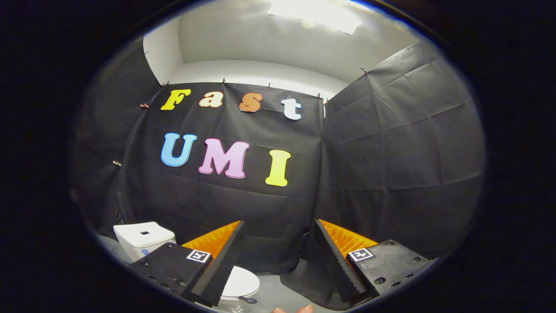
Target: Open the toilet lid.
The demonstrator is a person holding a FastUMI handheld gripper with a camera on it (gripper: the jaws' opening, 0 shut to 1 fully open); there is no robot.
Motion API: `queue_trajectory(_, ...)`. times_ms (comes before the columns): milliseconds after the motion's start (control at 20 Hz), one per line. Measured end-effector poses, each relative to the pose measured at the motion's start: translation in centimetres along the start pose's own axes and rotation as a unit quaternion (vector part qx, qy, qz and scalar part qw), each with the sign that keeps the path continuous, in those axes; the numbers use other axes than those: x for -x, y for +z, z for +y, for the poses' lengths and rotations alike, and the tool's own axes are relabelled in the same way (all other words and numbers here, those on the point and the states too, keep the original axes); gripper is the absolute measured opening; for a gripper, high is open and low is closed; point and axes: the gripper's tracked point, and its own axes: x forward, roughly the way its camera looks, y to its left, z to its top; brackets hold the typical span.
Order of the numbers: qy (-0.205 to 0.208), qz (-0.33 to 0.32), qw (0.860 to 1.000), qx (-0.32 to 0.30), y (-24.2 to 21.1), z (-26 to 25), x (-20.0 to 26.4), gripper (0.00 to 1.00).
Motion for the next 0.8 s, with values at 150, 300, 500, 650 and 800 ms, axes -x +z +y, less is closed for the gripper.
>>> queue_trajectory(150,0.024,0.012,0.999,-0.033,-3.0,1.9,-0.7,0.98)
queue_trajectory(300,0.037,0.034,0.998,-0.021,-7.8,2.4,-1.9,0.98)
queue_trajectory(500,0.066,0.104,0.991,-0.049,-16.5,3.9,-2.5,0.98)
queue_trajectory(650,0.076,0.147,0.983,-0.076,-22.2,4.4,-2.9,0.98)
queue_trajectory(800,0.068,0.193,0.973,-0.105,-27.3,3.9,-3.5,0.99)
